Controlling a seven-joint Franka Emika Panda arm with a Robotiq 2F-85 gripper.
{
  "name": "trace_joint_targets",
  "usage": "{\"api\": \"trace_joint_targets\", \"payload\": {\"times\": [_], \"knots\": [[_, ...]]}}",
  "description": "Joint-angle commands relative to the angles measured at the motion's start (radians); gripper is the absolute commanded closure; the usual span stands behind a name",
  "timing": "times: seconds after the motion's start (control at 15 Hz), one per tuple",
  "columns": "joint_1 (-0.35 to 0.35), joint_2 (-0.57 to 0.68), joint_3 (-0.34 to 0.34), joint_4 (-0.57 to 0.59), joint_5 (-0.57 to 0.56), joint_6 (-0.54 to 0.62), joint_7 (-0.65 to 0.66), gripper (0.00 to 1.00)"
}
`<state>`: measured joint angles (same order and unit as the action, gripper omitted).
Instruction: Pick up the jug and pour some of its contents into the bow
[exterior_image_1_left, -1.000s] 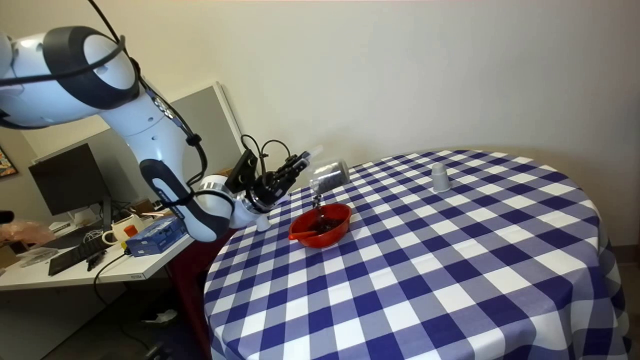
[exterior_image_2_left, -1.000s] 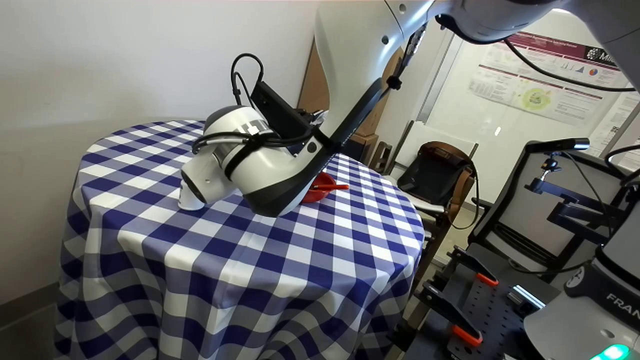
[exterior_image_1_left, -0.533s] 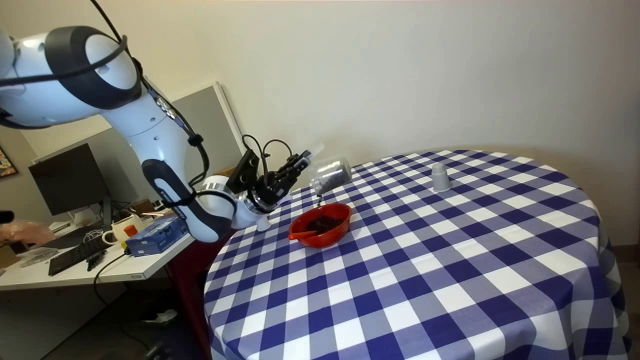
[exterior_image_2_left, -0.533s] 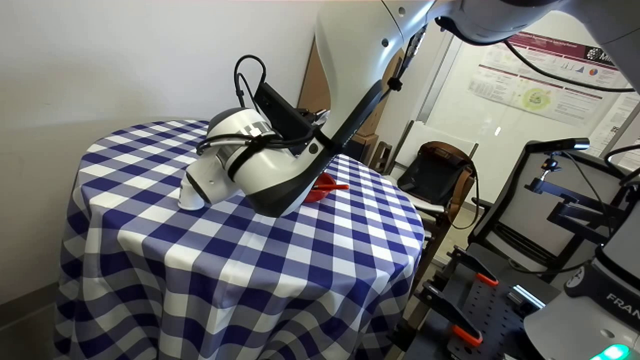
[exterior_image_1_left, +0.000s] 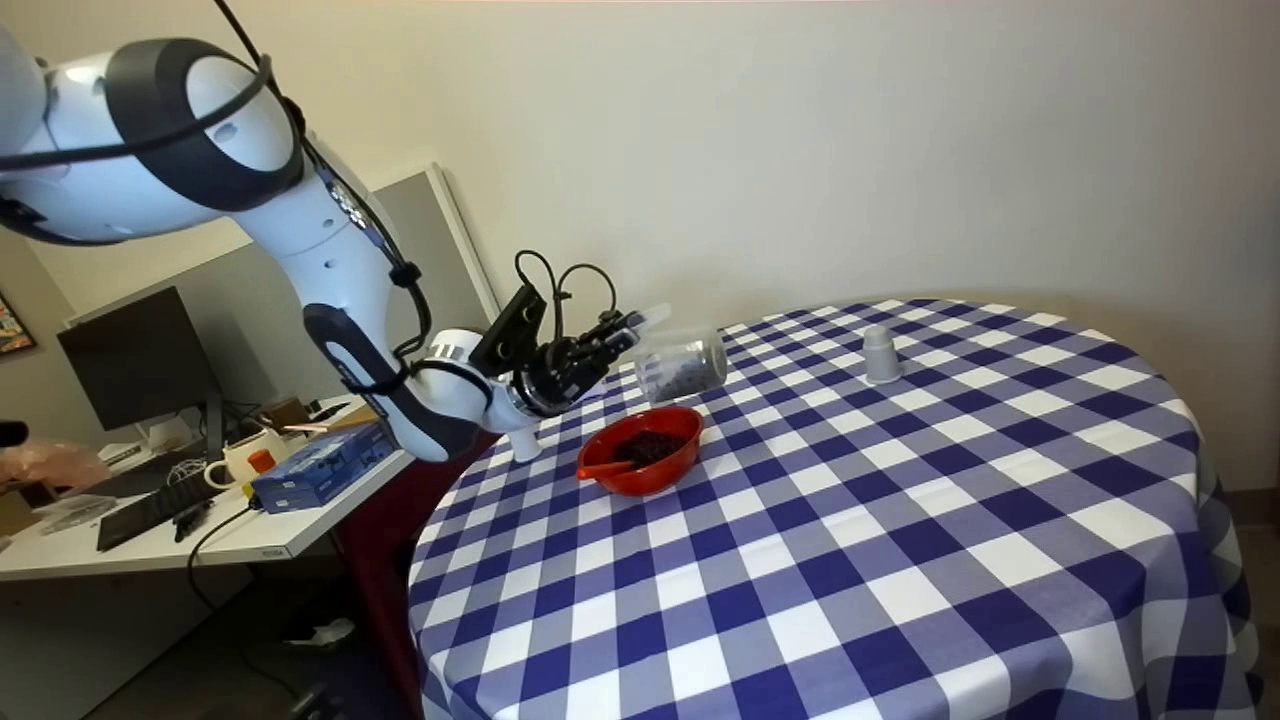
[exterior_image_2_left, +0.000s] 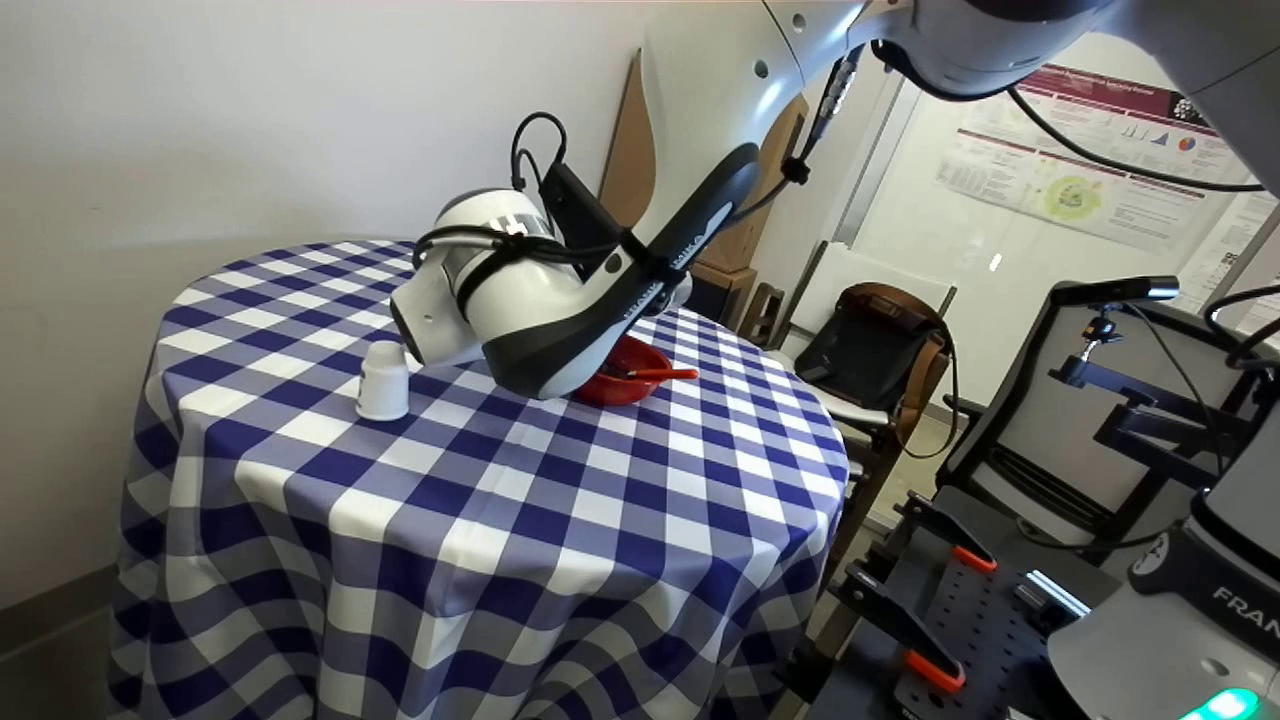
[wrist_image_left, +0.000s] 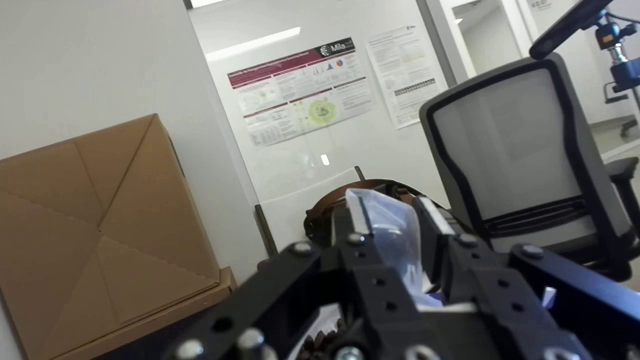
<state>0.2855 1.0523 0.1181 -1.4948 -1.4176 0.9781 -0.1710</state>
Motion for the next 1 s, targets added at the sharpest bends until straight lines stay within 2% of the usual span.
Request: {"api": "trace_joint_targets", "payload": {"times": [0.0, 0.4, 0.93], "knots": [[-0.035, 0.002, 0.03, 0.068, 0.094, -0.008, 0.03, 0.88], [-0.092, -0.028, 0.058, 0.161, 0.324, 0.014, -0.001, 0.88], [-0.184, -0.105, 0.027, 0.263, 0.607, 0.057, 0.015, 0.88]]}}
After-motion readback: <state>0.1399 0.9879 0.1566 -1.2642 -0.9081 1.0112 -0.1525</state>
